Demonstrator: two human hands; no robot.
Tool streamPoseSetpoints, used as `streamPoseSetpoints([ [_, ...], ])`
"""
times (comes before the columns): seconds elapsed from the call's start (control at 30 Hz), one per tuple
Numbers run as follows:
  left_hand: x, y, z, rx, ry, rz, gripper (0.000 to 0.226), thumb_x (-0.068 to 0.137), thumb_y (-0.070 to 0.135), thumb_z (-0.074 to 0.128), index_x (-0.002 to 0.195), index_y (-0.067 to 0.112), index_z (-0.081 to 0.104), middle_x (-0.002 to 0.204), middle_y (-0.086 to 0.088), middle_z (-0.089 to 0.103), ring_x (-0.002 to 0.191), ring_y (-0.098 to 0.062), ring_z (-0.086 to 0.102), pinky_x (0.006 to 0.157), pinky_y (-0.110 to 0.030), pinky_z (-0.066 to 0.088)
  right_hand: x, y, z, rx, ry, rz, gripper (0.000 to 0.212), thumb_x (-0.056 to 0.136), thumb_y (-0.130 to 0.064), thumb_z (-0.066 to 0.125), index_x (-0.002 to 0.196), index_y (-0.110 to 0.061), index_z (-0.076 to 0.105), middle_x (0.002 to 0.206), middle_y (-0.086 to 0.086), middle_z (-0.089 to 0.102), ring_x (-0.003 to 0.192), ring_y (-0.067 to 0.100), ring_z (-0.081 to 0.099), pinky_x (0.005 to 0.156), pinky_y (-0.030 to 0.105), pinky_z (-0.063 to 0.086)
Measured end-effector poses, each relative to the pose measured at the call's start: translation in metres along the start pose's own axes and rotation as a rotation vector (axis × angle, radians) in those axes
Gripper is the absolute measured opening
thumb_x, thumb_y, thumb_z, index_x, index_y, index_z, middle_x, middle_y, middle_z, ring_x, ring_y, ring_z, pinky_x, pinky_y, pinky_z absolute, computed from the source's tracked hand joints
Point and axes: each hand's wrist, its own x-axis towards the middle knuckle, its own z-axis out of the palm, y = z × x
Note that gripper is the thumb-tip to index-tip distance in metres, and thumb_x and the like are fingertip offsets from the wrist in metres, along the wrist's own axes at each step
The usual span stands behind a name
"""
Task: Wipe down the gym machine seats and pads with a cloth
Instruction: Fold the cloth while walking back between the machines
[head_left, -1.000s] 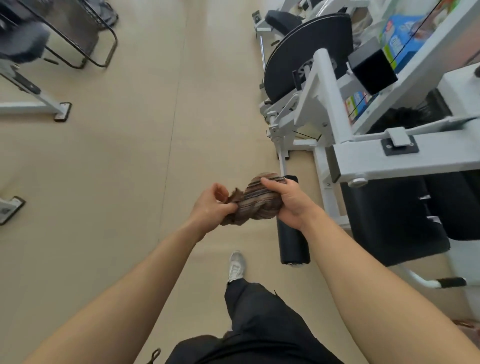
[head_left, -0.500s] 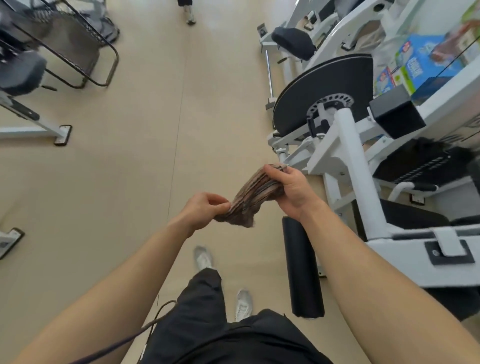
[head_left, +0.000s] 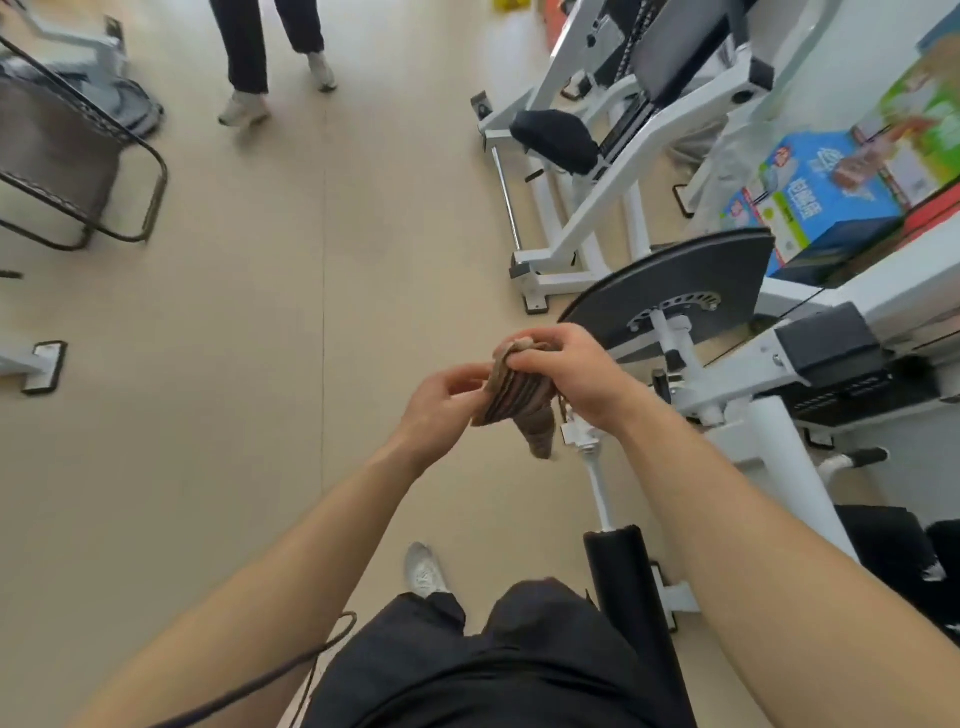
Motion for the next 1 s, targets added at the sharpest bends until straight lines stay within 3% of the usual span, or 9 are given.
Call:
streamPoseSetpoints([
  [0.17, 0.08, 0.029, -0.026, 0.094, 0.028, 0.03, 0.014, 0.089, 0.016, 0.073, 0.079, 0.023, 0.066, 0.078, 0.002, 0.072, 0.073, -0.008, 0.067, 0.069, -0.02, 0.05, 0.074, -0.046, -0.022, -0.158, 0.241, -0.076, 0.01, 0.083, -0.014, 0.078, 0.09, -0.008, 0.073, 0.082, 0.003, 0.07, 0.076, 0.012, 0.068, 0.072, 0.028, 0.056],
  [0.27, 0.135, 0.031, -0.036, 0.217, -0.039, -0.012, 0.014, 0.091, 0.029, 0.071, 0.082, 0.02, 0.065, 0.082, -0.002, 0.075, 0.08, -0.017, 0.07, 0.079, -0.035, 0.054, 0.118, -0.064, -0.05, 0.101, 0.281, -0.051, 0.008, 0.088, -0.017, 0.075, 0.089, -0.01, 0.071, 0.086, 0.009, 0.07, 0.083, 0.023, 0.069, 0.082, 0.041, 0.058],
  [0.37, 0.191, 0.033, -0.044, 0.314, -0.09, -0.062, 0.017, 0.097, 0.03, 0.062, 0.086, 0.017, 0.065, 0.076, 0.002, 0.068, 0.069, -0.006, 0.061, 0.071, -0.031, 0.048, 0.164, -0.078, -0.091, 0.393, 0.327, -0.037, 0.013, 0.096, -0.017, 0.065, 0.095, -0.005, 0.068, 0.087, 0.011, 0.069, 0.08, 0.024, 0.069, 0.08, 0.04, 0.059],
  [0.53, 0.285, 0.067, -0.055, 0.258, 0.088, -0.098, 0.012, 0.101, 0.024, 0.054, 0.096, 0.02, 0.065, 0.088, 0.001, 0.068, 0.078, -0.009, 0.059, 0.071, -0.025, 0.045, 0.238, -0.084, -0.157, 0.585, 0.537, 0.052, 0.014, 0.096, -0.022, 0.061, 0.09, -0.011, 0.068, 0.081, 0.006, 0.068, 0.077, 0.02, 0.068, 0.072, 0.035, 0.056],
  [0.63, 0.34, 0.101, -0.052, 0.194, 0.19, -0.101, 0.009, 0.099, 0.02, 0.058, 0.094, 0.022, 0.066, 0.08, 0.001, 0.066, 0.062, -0.006, 0.06, 0.06, -0.022, 0.045, 0.272, -0.079, -0.183, 0.614, 0.667, 0.112, 0.007, 0.092, -0.023, 0.065, 0.09, -0.017, 0.068, 0.088, 0.004, 0.068, 0.086, 0.024, 0.066, 0.074, 0.038, 0.053],
  [0.7, 0.371, 0.127, -0.044, 0.085, 0.208, -0.124, 0.007, 0.096, 0.019, 0.064, 0.09, 0.022, 0.066, 0.077, -0.001, 0.066, 0.051, -0.004, 0.059, 0.051, -0.02, 0.047, 0.288, -0.082, -0.19, 0.567, 0.696, 0.096, 0.005, 0.091, -0.017, 0.068, 0.089, -0.02, 0.07, 0.089, 0.003, 0.07, 0.089, 0.025, 0.066, 0.069, 0.034, 0.054],
  [0.77, 0.396, 0.149, -0.03, -0.052, 0.166, -0.149, 0.008, 0.094, 0.015, 0.068, 0.087, 0.019, 0.067, 0.074, -0.003, 0.066, 0.048, -0.007, 0.06, 0.046, -0.018, 0.048, 0.299, -0.084, -0.193, 0.414, 0.693, 0.03, 0.011, 0.089, -0.012, 0.072, 0.083, -0.021, 0.07, 0.078, -0.001, 0.071, 0.078, 0.018, 0.065, 0.063, 0.027, 0.052],
  [0.9, 0.443, 0.179, -0.001, -0.155, -0.022, -0.195, 0.003, 0.093, 0.012, 0.07, 0.089, 0.012, 0.069, 0.068, -0.004, 0.07, 0.054, -0.016, 0.063, 0.054, -0.025, 0.053, 0.325, -0.093, -0.194, 0.052, 0.669, -0.111, 0.013, 0.085, -0.013, 0.078, 0.079, -0.023, 0.072, 0.074, -0.007, 0.071, 0.066, -0.001, 0.065, 0.064, 0.016, 0.051],
  [1.0, 0.478, 0.192, 0.006, -0.192, -0.062, -0.237, 0.009, 0.091, 0.016, 0.073, 0.097, 0.009, 0.071, 0.073, -0.007, 0.071, 0.067, -0.025, 0.067, 0.062, -0.028, 0.056, 0.351, -0.098, -0.195, -0.039, 0.661, -0.123, 0.005, 0.09, -0.02, 0.073, 0.09, -0.018, 0.077, 0.08, -0.008, 0.075, 0.076, 0.003, 0.071, 0.072, 0.022, 0.056],
])
